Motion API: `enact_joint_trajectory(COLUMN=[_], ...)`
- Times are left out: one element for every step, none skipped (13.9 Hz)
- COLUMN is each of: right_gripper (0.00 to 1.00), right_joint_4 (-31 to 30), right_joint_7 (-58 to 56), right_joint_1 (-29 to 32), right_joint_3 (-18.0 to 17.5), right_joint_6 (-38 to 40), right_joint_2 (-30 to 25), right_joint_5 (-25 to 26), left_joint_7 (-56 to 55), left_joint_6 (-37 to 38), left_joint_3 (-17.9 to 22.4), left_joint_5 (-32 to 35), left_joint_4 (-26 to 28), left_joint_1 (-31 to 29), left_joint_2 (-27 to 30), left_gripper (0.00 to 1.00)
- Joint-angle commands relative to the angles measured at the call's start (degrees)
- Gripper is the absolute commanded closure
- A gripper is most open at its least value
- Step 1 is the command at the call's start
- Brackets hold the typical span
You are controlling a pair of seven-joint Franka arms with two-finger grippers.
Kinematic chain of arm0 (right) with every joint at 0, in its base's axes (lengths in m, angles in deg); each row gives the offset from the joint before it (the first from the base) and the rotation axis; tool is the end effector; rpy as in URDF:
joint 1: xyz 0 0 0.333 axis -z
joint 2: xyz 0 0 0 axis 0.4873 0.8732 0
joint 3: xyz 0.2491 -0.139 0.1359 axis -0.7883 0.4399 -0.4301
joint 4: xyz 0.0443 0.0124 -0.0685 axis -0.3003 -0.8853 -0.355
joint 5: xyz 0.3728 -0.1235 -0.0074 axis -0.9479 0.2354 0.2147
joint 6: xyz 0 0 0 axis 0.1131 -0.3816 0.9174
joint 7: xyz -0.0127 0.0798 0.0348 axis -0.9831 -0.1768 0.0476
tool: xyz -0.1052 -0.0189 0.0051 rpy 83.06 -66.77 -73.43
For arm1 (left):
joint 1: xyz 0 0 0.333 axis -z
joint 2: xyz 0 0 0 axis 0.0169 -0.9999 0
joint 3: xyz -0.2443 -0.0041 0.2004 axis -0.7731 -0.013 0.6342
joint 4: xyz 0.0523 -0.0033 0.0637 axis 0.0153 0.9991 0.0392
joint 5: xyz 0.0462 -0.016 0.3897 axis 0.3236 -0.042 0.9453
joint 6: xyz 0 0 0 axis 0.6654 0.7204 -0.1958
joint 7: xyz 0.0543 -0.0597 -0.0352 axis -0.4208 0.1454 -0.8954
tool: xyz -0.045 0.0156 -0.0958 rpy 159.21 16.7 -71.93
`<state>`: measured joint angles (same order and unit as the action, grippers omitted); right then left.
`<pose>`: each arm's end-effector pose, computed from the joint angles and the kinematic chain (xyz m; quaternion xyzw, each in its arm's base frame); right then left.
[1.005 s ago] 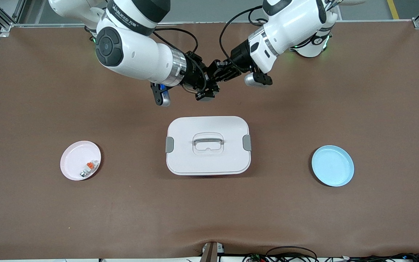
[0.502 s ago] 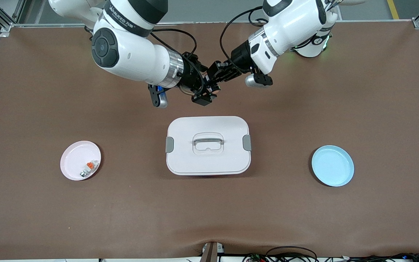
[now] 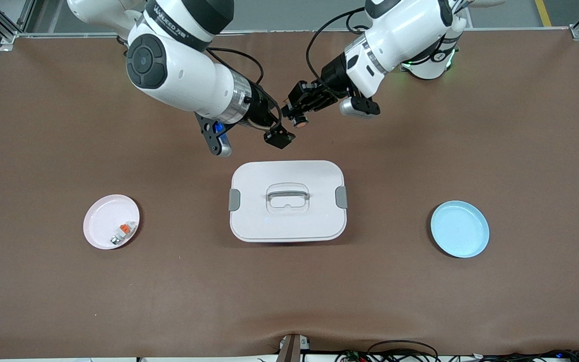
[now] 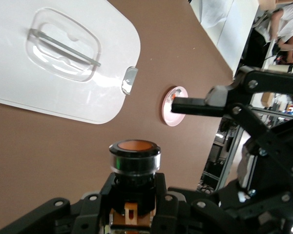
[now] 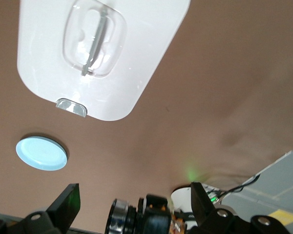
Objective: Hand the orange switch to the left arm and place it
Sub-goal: 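Carry the switch toward the blue plate while the right gripper withdraws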
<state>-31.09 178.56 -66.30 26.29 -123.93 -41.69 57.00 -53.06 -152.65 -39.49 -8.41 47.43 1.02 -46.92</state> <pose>0.5346 0.4292 0.5555 -0.8434 0.4684 0.2155 0.1514 0.4270 -0.3917 0.5185 0.9004 0.1712 0.0035 0.3999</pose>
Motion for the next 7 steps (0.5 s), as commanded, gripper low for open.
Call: enact_joint_trajectory(right_gripper=[0.00, 0.00, 0.00, 0.00, 0.00, 0.00, 0.00], right_joint_4=[-0.30, -0.48, -0.48, -0.48, -0.48, -0.48, -0.48], right_joint_7=[-12.53, -16.24, -19.59, -23.45, -27.75, -32.75, -37.59], right_joint_1=[0.57, 0.66, 1.53, 2.50, 3.12, 4.17, 5.48], right_joint_3=[0.03, 0.03, 0.12, 0.03, 0.12, 0.12, 0.12], right_joint_6=[1.99, 2.78, 4.01, 5.24, 6.90, 8.49, 9.72], right_joint_2=[-0.95, -1.04, -0.95, -1.04, -1.13, -1.83, -2.35], right_joint_5=[4.57, 6.34, 7.83, 9.59, 11.78, 14.50, 16.18], left_joint_7=[-1.05, -1.22, -1.66, -1.75, -1.58, -1.06, -0.44], left_joint_6=[10.57, 14.00, 16.65, 19.02, 21.66, 24.73, 27.63], left_joint_3=[-0.06, -0.05, 0.12, 0.56, 1.17, 1.26, 1.35], left_joint_5=[8.09, 12.83, 15.84, 17.17, 18.23, 19.55, 21.82], left_joint_4=[1.00, 0.82, 0.82, 0.82, 0.73, 0.47, 0.03], left_joint_1=[-4.79, -6.02, -6.38, -6.47, -7.78, -9.10, -10.15], left_joint_2=[5.15, 6.02, 6.99, 7.87, 8.84, 9.72, 9.99], left_gripper=[0.86, 0.86, 0.86, 0.86, 0.86, 0.86, 0.86])
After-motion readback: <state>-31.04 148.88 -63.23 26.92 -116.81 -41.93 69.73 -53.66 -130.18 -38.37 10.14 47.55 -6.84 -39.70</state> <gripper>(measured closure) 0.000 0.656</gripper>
